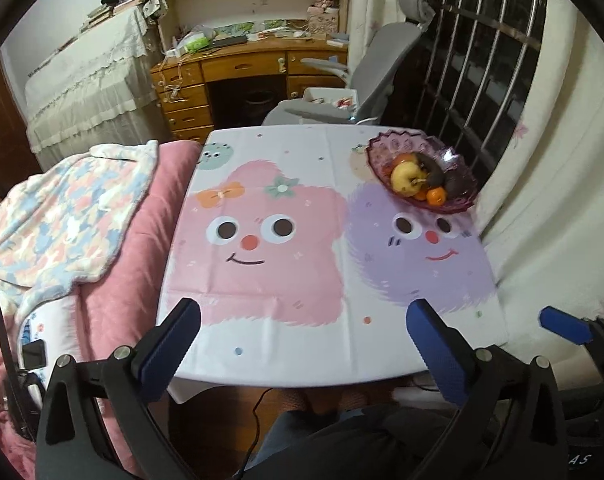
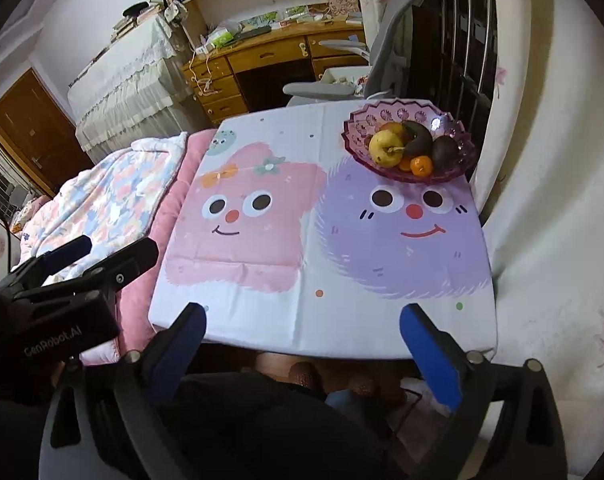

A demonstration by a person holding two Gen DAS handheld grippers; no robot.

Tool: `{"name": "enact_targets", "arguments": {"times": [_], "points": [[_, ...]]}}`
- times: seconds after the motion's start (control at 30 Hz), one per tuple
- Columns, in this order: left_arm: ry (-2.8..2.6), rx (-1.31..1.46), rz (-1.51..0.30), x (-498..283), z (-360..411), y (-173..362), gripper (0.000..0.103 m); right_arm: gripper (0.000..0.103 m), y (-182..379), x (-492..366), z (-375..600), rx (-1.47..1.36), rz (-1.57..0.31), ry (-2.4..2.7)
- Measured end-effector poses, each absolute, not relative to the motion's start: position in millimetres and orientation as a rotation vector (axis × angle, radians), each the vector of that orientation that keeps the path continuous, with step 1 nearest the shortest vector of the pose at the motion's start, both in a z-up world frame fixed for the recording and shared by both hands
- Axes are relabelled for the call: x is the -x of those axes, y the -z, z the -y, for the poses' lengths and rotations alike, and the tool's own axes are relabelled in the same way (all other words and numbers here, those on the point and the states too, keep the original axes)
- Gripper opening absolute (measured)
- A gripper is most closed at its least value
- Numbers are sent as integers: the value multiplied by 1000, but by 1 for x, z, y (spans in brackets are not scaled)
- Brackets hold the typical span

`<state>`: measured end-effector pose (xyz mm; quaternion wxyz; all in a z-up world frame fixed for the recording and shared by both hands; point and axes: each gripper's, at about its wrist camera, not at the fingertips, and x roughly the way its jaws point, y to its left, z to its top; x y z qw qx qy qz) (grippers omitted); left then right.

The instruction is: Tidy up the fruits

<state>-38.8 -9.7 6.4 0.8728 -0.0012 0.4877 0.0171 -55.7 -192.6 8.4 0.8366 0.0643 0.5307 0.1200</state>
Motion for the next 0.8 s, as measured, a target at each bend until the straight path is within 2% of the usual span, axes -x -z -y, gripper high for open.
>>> {"name": "enact_targets", "arguments": {"times": [0.1, 0.8], "points": [[-50, -1, -1027, 38, 8, -4, 102, 103, -6, 53, 193, -145, -1136, -244], [-50, 11, -1054, 41, 9, 5, 102, 103, -7, 55, 190, -137, -1120, -230]]}}
